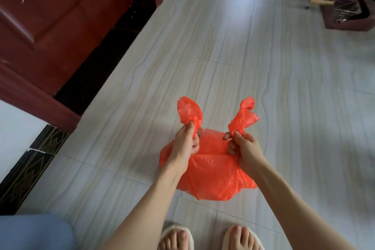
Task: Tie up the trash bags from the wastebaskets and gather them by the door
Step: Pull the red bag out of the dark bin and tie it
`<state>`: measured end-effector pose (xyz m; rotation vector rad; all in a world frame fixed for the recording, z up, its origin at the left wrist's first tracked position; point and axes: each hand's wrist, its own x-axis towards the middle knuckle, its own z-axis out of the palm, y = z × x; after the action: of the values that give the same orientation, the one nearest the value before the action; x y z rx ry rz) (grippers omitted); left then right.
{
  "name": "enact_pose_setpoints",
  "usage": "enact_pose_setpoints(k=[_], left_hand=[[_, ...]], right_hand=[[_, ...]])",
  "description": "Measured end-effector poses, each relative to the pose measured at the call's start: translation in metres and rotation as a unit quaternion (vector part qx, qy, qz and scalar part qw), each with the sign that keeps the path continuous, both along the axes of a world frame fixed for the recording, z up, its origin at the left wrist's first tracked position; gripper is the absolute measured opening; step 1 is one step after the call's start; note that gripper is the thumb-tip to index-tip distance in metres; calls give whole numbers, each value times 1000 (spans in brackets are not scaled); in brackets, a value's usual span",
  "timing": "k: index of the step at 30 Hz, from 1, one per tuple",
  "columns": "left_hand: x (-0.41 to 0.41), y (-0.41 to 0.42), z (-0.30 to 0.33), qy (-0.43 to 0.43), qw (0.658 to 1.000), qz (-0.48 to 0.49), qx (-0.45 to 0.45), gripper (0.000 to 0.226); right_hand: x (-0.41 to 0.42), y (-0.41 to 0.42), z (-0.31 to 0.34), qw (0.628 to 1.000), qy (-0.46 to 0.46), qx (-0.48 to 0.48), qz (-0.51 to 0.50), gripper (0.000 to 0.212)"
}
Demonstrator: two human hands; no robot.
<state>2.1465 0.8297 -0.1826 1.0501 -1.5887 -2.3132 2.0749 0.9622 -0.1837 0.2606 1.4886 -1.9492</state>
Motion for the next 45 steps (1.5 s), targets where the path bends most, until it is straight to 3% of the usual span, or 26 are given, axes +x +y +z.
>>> enact_pose_setpoints(k=[4,7,10,14,17,20,22,25,27,30,33,35,37,39,41,45], left_hand=[[-4,-4,3,-50,995,-57,61,26],[-3,-1,0,-82,995,-58,-15,26],[-2,3,4,-38,996,-26,-73,13],[-1,-2,11,-45,990,-95,-94,16],[2,-2,15,-85,970,-192,-125,20],[4,-3,16,-112,959,-227,-129,17],[7,-5,17,-100,959,-226,-138,17],[16,-5,20,-73,954,-244,-161,4],[23,-4,15,-85,930,-268,-238,23],[30,-1,9,-54,836,-264,-478,26],[35,0,4,35,760,-261,-594,28],[38,-2,-3,76,729,-237,-637,22],[38,1,-6,88,720,-218,-653,15],[36,4,-7,88,722,-197,-658,15],[35,5,-8,81,734,-165,-654,15],[34,0,-14,88,771,-122,-619,17]], right_hand=[[-6,2,2,996,-67,-60,1,22],[-7,3,2,994,-68,-55,60,27],[-5,-1,0,988,-22,-15,149,28],[-8,-1,-5,978,-9,-52,201,6],[-7,-1,-12,966,-34,-82,242,43],[-5,-3,-15,972,-24,-63,223,49],[-1,-9,-10,985,1,-33,170,16],[1,-21,-4,986,84,76,123,31],[5,-29,-1,957,179,195,121,16],[11,-33,-2,898,260,328,135,43],[15,-33,1,858,321,363,169,51],[17,-31,3,838,348,367,206,41],[15,-28,1,816,361,381,243,18],[13,-26,1,798,354,385,299,24],[9,-25,5,806,305,351,367,30],[0,-16,14,880,111,225,404,20]])
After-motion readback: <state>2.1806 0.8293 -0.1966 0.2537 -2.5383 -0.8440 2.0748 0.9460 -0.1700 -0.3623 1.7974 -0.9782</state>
